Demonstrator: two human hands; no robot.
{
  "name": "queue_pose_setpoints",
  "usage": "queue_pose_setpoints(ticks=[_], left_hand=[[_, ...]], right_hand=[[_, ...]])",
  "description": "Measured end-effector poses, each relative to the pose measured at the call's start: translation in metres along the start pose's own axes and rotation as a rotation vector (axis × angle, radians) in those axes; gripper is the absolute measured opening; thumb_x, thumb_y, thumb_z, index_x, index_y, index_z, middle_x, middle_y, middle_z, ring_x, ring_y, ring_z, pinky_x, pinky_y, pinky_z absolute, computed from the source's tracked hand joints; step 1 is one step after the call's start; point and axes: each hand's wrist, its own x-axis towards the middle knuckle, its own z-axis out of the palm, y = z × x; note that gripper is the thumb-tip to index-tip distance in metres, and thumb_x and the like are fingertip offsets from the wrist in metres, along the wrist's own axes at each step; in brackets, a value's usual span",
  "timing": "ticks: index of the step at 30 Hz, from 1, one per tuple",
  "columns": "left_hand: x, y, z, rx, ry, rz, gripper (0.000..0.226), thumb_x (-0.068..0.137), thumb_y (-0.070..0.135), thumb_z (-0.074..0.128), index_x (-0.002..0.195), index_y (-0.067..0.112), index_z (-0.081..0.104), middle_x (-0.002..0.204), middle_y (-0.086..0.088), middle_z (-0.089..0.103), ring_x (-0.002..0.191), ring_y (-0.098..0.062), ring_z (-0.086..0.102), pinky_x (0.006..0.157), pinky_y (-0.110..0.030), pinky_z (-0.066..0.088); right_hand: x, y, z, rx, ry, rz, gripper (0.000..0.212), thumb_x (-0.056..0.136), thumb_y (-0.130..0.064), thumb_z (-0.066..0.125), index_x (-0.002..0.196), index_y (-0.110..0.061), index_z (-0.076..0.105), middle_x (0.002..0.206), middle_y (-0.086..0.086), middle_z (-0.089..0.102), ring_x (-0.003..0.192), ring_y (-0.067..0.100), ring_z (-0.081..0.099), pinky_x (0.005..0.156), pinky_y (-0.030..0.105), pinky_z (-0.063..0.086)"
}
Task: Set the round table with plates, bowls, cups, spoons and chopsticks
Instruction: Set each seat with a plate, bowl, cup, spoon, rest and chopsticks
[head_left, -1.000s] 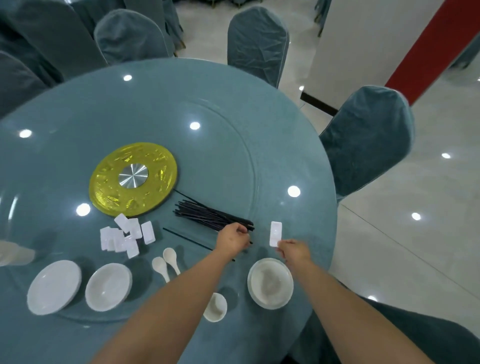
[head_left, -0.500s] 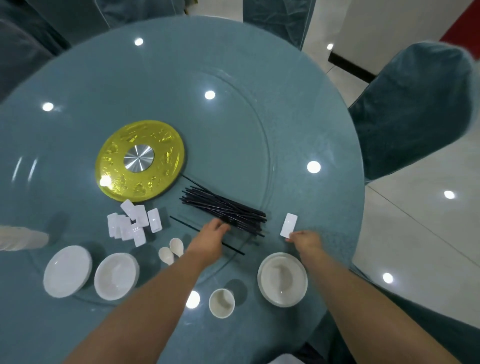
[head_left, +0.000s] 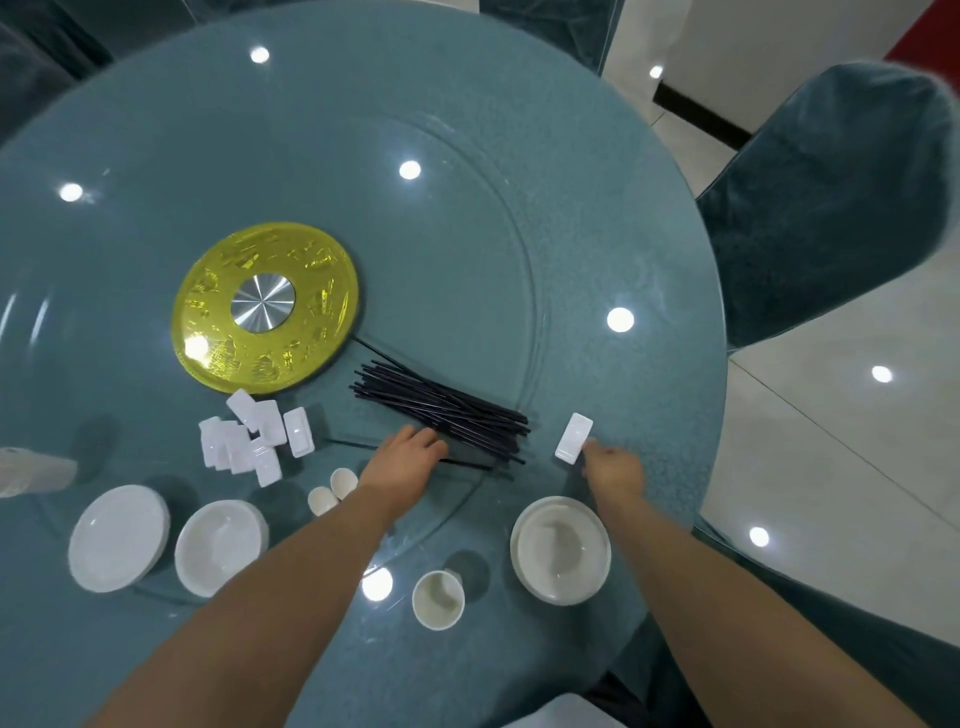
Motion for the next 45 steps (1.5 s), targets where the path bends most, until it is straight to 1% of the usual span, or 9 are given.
queue_pose_setpoints(ticks=[6,10,13,18,24,27,32,40,45], left_hand=[[0.005,0.012,-0.001,0.016,0.029,0.051,0.053,0.080,-0.008,0.053,0.125,0.021,0.056,0.117,0.002,0.051,0.109,-0.022,0.042,0.092,-0.034,0.040],[0.009,0.027,-0.002,-0.024,0.049,0.067,0.049,0.081,-0.008,0.052,0.123,0.017,0.053,0.118,-0.002,0.048,0.109,-0.024,0.042,0.091,-0.035,0.041],[0.008,0.034,-0.003,-0.115,0.090,-0.019,0.033,0.085,-0.002,0.052,0.113,0.014,0.052,0.113,-0.004,0.046,0.103,-0.025,0.044,0.087,-0.034,0.040],[-0.010,0.030,0.004,-0.352,0.088,-0.216,0.008,0.093,0.008,0.048,0.099,0.010,0.052,0.102,-0.008,0.048,0.091,-0.028,0.053,0.077,-0.038,0.043],[-0.031,0.023,0.018,-0.670,0.125,-0.496,0.009,0.088,0.010,0.052,0.082,0.016,0.049,0.092,-0.004,0.052,0.084,-0.022,0.051,0.072,-0.026,0.036],[-0.037,0.021,0.024,-0.761,0.146,-0.586,0.001,0.086,0.012,0.056,0.086,0.013,0.057,0.088,0.001,0.051,0.079,-0.018,0.049,0.070,-0.023,0.033],[-0.038,0.023,0.029,-0.820,0.149,-0.613,0.006,0.084,0.011,0.056,0.082,0.017,0.056,0.085,0.000,0.058,0.073,-0.016,0.051,0.066,-0.023,0.035],[-0.038,0.020,0.030,-0.938,0.152,-0.695,0.006,0.087,0.015,0.055,0.089,0.016,0.061,0.085,0.000,0.063,0.074,-0.016,0.055,0.066,-0.023,0.038],[-0.039,0.019,0.029,-1.036,0.128,-0.760,0.013,0.089,0.019,0.056,0.095,0.015,0.066,0.093,-0.003,0.070,0.086,-0.020,0.062,0.073,-0.022,0.042]], right_hand=[[-0.021,-0.007,0.001,-0.180,0.116,-0.322,0.035,0.095,-0.033,0.052,0.072,-0.007,0.059,0.066,0.005,0.054,0.067,0.027,0.050,0.062,0.030,0.035],[-0.048,-0.017,0.019,-0.282,-0.046,-0.567,0.025,0.093,-0.032,0.057,0.071,-0.021,0.056,0.064,-0.004,0.057,0.066,0.021,0.056,0.063,0.029,0.042],[-0.063,-0.021,0.034,-0.493,-0.149,-0.736,0.015,0.093,-0.031,0.059,0.085,-0.019,0.062,0.081,-0.001,0.063,0.079,0.022,0.061,0.071,0.030,0.047],[-0.078,-0.025,0.056,-0.760,-0.126,-0.895,0.022,0.095,-0.033,0.053,0.110,-0.018,0.058,0.113,0.003,0.053,0.101,0.025,0.055,0.082,0.036,0.047],[-0.085,-0.030,0.073,-1.066,-0.080,-0.920,0.025,0.097,-0.024,0.050,0.121,-0.016,0.048,0.122,0.005,0.048,0.115,0.027,0.048,0.085,0.039,0.047],[-0.089,-0.031,0.082,-1.112,-0.063,-0.914,0.028,0.095,-0.018,0.053,0.122,-0.017,0.046,0.123,0.004,0.050,0.116,0.026,0.049,0.087,0.037,0.046],[-0.092,-0.033,0.092,-1.051,-0.061,-0.908,0.029,0.099,-0.027,0.046,0.126,-0.017,0.045,0.124,0.004,0.052,0.115,0.024,0.051,0.088,0.037,0.047],[-0.095,-0.039,0.106,-1.066,-0.047,-0.887,0.025,0.097,-0.017,0.051,0.121,-0.012,0.050,0.124,0.006,0.050,0.109,0.025,0.057,0.083,0.035,0.049],[-0.101,-0.050,0.119,-1.096,-0.094,-0.828,0.020,0.095,-0.015,0.051,0.112,-0.007,0.056,0.117,0.011,0.059,0.100,0.029,0.065,0.077,0.034,0.050]])
